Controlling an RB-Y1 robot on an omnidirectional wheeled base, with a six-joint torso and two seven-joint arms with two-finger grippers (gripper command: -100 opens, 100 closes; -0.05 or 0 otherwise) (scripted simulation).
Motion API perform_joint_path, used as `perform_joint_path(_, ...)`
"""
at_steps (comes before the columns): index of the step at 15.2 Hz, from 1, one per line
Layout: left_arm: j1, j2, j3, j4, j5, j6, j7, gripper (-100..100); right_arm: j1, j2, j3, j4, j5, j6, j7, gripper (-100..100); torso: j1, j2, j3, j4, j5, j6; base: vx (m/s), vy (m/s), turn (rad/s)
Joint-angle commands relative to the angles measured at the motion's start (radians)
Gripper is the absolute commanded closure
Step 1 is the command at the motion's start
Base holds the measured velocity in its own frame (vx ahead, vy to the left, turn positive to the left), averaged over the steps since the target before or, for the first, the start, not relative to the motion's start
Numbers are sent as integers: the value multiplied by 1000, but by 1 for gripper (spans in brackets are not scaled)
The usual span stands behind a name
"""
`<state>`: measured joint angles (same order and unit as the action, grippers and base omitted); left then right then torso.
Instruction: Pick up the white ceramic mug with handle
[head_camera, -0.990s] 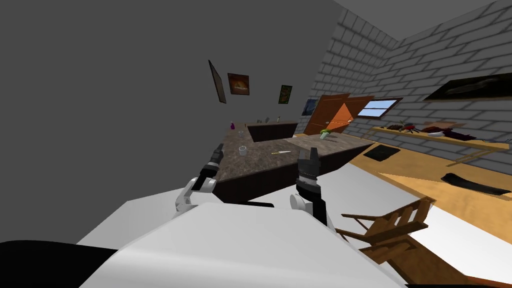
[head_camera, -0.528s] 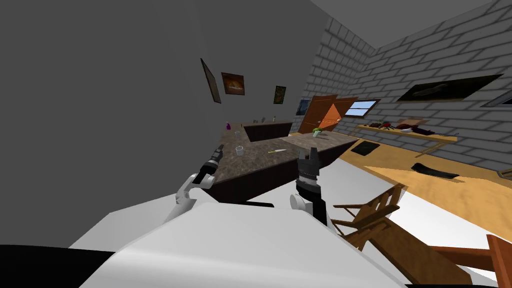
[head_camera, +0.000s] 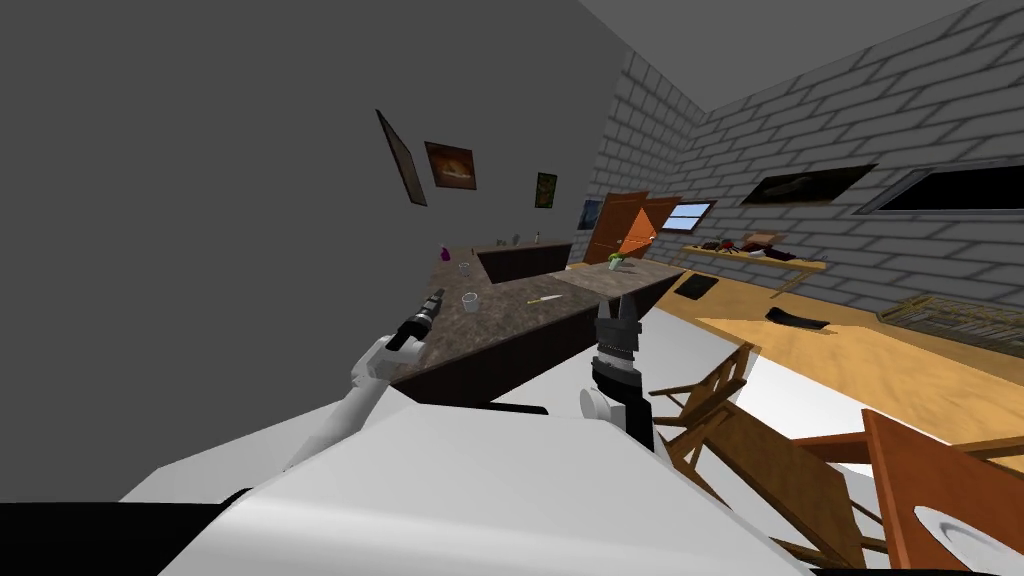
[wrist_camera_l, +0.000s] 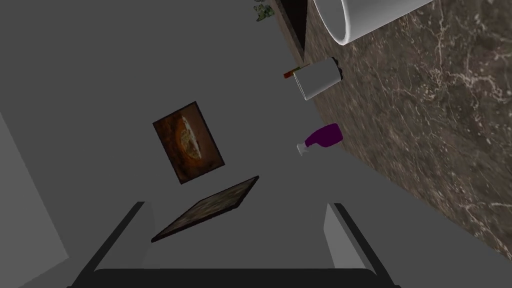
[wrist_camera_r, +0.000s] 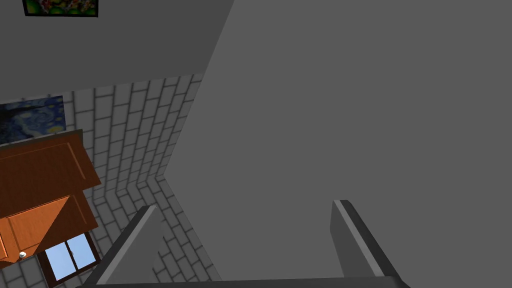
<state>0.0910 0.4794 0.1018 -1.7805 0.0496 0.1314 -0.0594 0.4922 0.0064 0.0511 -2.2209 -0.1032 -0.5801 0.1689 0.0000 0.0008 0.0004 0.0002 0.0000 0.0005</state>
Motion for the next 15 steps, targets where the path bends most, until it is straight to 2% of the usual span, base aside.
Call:
perform_joint_path(1,-9,11,3,19,6,45,-5,-100,0,0,0,0,0,0,0,0,0,0,0,0,0,0,-16,-4,-85)
perform_joint_path(2,-48,51,11,60,28,71,-17,-100,0,0,0,0,0,0,0,0,0,0,0,0,0,0,-21,-11,-168)
perform_joint_path(4,-48,51,11,71,28,113,-17,-100,0,0,0,0,0,0,0,0,0,0,0,0,0,0,-20,-10,-147)
perform_joint_path(5,-86,91,20,103,50,136,-29,-100,0,0,0,0,0,0,0,0,0,0,0,0,0,0,-19,-13,-205)
perform_joint_path(6,-86,91,20,122,50,155,-29,-100,0,0,0,0,0,0,0,0,0,0,0,0,0,0,-22,-10,-206)
perform_joint_path(8,-86,91,20,125,50,182,-29,-100,0,0,0,0,0,0,0,0,0,0,0,0,0,-1,-11,-2,-32)
perform_joint_path(9,-125,132,29,174,73,210,-41,-100,0,0,0,0,0,0,0,0,1,0,0,0,0,-1,-11,-12,-185)
perform_joint_path(12,-125,132,29,180,73,253,-41,-100,0,0,0,0,0,0,0,0,0,0,0,0,0,-1,-11,-5,-96)
perform_joint_path(13,-164,171,39,229,96,287,-52,-100,0,0,0,0,0,0,0,0,0,0,0,0,0,-1,-12,-10,-142)
perform_joint_path(15,-164,171,39,236,96,322,-52,-100,0,0,0,0,0,0,0,0,0,0,0,0,0,0,-13,-6,-163)
